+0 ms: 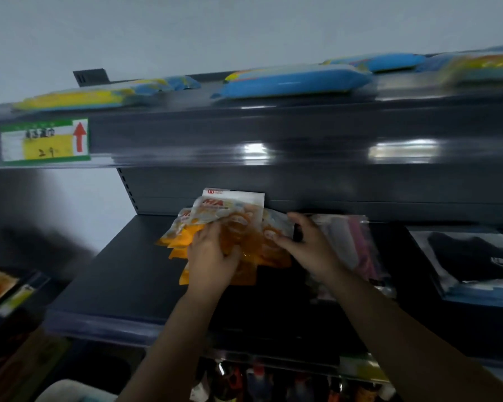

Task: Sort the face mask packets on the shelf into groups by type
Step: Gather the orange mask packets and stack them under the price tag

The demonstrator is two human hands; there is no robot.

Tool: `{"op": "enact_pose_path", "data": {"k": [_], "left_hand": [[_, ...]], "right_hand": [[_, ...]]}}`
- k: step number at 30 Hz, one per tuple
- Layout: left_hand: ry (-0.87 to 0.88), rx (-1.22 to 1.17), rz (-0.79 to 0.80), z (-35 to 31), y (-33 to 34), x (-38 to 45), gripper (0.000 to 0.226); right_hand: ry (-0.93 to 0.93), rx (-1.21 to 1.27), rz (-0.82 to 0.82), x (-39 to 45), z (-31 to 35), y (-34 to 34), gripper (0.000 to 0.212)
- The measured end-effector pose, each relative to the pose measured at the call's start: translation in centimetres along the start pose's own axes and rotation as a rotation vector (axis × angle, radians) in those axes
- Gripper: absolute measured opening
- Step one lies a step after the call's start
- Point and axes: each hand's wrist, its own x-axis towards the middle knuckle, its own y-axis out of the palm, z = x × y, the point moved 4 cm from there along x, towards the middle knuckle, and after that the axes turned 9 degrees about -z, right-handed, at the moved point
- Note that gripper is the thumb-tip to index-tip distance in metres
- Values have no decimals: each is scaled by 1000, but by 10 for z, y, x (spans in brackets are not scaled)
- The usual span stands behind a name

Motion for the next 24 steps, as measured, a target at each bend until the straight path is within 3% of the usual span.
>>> {"op": "enact_pose_path", "data": {"k": [5,8,11,14,15,18,19,22,24], "left_hand": [[-136,54,-2,46,-32,35,76],[-264,-22,54,76,-40,56,92],[-391,-128,134,111,-36,74,91],[-479,-212,226,131,-28,82,110],[-503,-251,259,132,-26,82,116],[-536,-329,324,130,-25,84,112],[-527,-336,337,131,-25,86,112],[-536,-373,354,146,-23,93,113],[-552,-399,349,157,-25,98,110]], "right_hand": [[243,191,-51,24,-4,32,31],[345,283,-104,43,-18,48,74],[421,253,-143,78,-59,66,111],[448,233,-211,101,-91,74,127],[459,242,-201,94,-81,72,123],[499,407,-201,58,-23,73,81],[497,445,-182,55,-14,75,76],[476,506,-187,53,-4,88,90],[472,535,-213,54,-1,98,73]]}}
